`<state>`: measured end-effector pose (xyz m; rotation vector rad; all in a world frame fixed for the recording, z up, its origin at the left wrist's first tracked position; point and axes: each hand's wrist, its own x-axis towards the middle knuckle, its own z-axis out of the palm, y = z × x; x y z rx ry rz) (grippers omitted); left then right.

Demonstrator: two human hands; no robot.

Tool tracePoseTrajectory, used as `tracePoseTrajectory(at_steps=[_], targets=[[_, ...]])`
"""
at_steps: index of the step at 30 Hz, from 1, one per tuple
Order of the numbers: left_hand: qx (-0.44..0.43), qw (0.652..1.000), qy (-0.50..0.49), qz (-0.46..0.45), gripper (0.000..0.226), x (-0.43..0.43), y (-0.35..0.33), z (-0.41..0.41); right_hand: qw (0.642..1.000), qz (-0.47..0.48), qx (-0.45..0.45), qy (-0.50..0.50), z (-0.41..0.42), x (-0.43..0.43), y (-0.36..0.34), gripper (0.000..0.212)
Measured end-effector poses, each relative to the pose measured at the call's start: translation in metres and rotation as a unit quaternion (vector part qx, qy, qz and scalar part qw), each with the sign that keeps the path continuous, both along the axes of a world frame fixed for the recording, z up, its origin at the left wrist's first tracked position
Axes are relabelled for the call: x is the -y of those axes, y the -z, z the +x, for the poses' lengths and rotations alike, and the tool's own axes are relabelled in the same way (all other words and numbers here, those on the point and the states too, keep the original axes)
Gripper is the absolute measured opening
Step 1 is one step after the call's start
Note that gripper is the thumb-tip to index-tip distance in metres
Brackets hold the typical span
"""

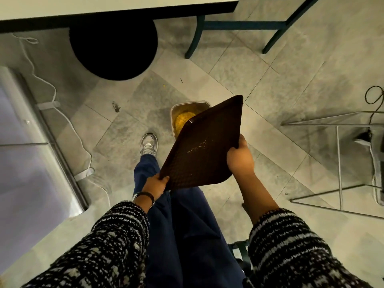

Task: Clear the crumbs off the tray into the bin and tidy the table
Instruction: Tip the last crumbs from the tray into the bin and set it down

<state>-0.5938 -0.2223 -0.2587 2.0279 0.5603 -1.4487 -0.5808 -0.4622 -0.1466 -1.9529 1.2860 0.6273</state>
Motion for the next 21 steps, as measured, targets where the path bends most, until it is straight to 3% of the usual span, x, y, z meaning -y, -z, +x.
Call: tracePoseTrajectory(at_steps=[4,8,10,13,21], targets=[[0.035,0.999,-0.009,0.013,0.046,0.005,0.003,-0.008,0.998,-0.057,-0.006,-0.021,0.005,-0.006,-0.005,0.059],[-0.156,0.976,-0.154,-0.01,0.044,0.007,0.015,-0.012,0.999,0.008,-0.04,-0.018,0.018,-0.006,0.022,0.063],[-0.195,0.955,-0.224,-0.018,0.04,0.005,0.016,-0.014,0.998,0.035,-0.056,-0.02,0.023,-0.001,0.032,0.061],[-0.196,0.944,-0.262,-0.032,0.038,0.01,0.017,-0.016,0.997,0.041,-0.056,-0.033,0.026,0.009,0.038,0.064],[-0.169,0.956,-0.236,-0.037,0.033,0.027,-0.012,-0.022,0.994,0.048,-0.049,-0.085,0.031,0.033,0.019,0.056]])
